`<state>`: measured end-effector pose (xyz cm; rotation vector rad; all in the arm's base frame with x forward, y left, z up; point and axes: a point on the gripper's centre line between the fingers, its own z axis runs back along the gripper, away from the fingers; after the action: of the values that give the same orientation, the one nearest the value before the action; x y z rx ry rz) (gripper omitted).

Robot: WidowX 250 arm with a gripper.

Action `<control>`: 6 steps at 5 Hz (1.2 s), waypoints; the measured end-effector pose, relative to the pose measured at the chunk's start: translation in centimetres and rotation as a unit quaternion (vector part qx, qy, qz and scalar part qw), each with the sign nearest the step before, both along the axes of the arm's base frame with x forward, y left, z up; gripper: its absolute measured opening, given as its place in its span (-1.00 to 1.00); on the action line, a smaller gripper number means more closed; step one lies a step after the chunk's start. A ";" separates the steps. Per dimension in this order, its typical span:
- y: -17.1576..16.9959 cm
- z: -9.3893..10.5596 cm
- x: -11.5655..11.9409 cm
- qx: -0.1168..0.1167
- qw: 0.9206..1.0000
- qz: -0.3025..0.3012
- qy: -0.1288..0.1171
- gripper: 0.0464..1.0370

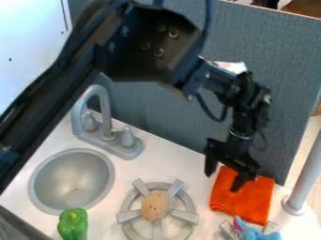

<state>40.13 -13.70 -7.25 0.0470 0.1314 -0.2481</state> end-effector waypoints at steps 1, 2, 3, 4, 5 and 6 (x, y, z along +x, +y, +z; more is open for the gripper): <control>-3.0 -0.8 -0.2 -0.014 0.999 -0.033 -0.026 0.93; -4.2 -1.7 0.1 -0.016 0.999 -0.041 -0.024 0.93; -4.4 -3.9 0.4 -0.009 0.999 -0.038 -0.003 0.93; -4.6 -4.1 0.8 0.010 1.000 -0.023 -0.009 0.93; -4.3 -4.2 0.6 0.024 1.000 -0.012 -0.008 0.93; -2.9 -4.0 -0.8 0.057 0.998 -0.010 0.000 0.93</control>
<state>39.35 -16.65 -11.24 0.1611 0.1456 -0.2613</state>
